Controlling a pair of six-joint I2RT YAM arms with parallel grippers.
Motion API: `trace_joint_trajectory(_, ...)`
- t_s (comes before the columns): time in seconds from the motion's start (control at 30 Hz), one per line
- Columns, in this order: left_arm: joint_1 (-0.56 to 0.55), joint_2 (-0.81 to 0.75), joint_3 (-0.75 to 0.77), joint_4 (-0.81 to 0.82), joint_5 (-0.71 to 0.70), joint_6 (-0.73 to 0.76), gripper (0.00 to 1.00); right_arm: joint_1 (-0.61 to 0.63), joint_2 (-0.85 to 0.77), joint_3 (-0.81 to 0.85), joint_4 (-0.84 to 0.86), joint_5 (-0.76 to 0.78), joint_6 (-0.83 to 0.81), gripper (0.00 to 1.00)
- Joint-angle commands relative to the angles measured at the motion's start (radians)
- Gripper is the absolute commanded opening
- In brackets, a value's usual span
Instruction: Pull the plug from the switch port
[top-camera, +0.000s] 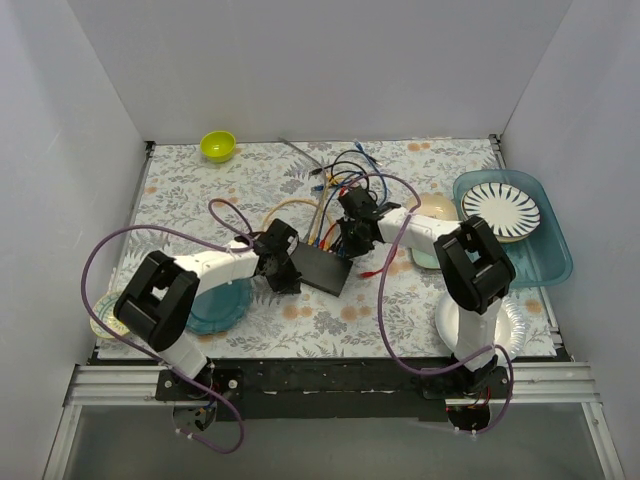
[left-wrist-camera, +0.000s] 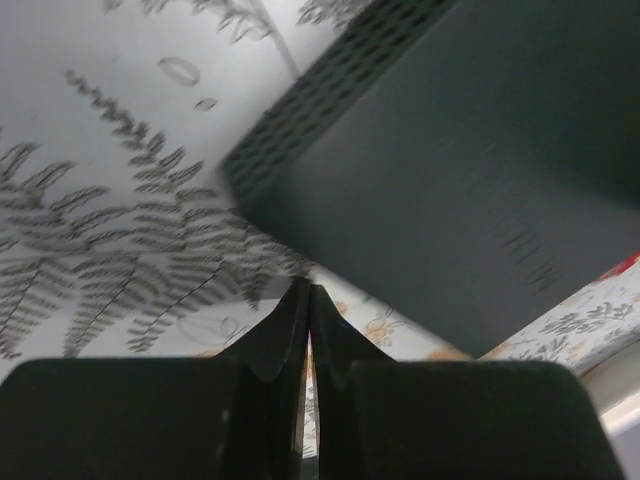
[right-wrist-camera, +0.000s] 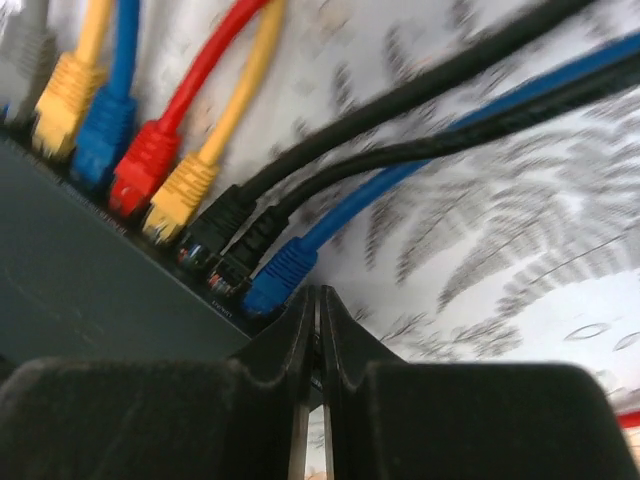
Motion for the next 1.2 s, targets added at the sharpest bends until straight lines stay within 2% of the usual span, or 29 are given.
trace_joint_trajectory(0.0,0.025,0.057,0.088,-0.018,-0.005,0.035,0.00,0.094,-0.107,-0.112,0.003,-0.109,0.011,0.13)
trace_joint_trajectory(0.17,0.086,0.120,0.177,-0.015,0.060,0.046,0.00,0.163,-0.185,-0.156,0.044,-0.158,0.054,0.13)
trace_joint_trajectory(0.43,0.169,0.288,0.410,-0.036,0.107,0.075,0.00,0.199,-0.119,-0.048,0.032,-0.199,0.056,0.12)
trace_joint_trajectory(0.53,0.203,0.321,0.512,-0.088,0.072,0.087,0.00,0.197,-0.108,0.003,-0.019,-0.129,0.043,0.12)
trace_joint_trajectory(0.63,0.235,0.274,0.560,-0.140,-0.009,0.089,0.01,0.187,-0.159,0.049,-0.069,-0.052,0.028,0.14)
trace_joint_trajectory(0.73,0.255,0.176,0.538,-0.177,-0.077,0.082,0.03,0.171,-0.239,0.083,-0.106,0.040,0.008,0.28)
trace_joint_trajectory(0.77,0.255,0.146,0.516,-0.177,-0.078,0.082,0.04,0.168,-0.284,0.086,-0.108,0.085,0.000,0.46)
trace_joint_trajectory(0.8,0.253,0.117,0.492,-0.167,-0.071,0.082,0.11,0.165,-0.306,0.080,-0.111,0.104,-0.004,0.54)
trace_joint_trajectory(0.87,0.252,0.015,0.392,-0.148,-0.040,0.082,0.18,0.144,-0.361,0.071,-0.114,0.136,-0.026,0.72)
trace_joint_trajectory(1.0,0.214,-0.161,0.234,-0.121,-0.011,0.082,0.25,0.072,-0.380,0.057,-0.121,0.120,-0.039,0.81)
trace_joint_trajectory(1.13,0.146,-0.259,0.160,-0.127,0.022,0.118,0.27,-0.016,-0.299,0.093,-0.128,0.084,-0.039,0.79)
trace_joint_trajectory(1.17,0.104,-0.268,0.152,-0.127,0.029,0.125,0.27,-0.025,-0.282,0.107,-0.123,0.080,-0.038,0.75)
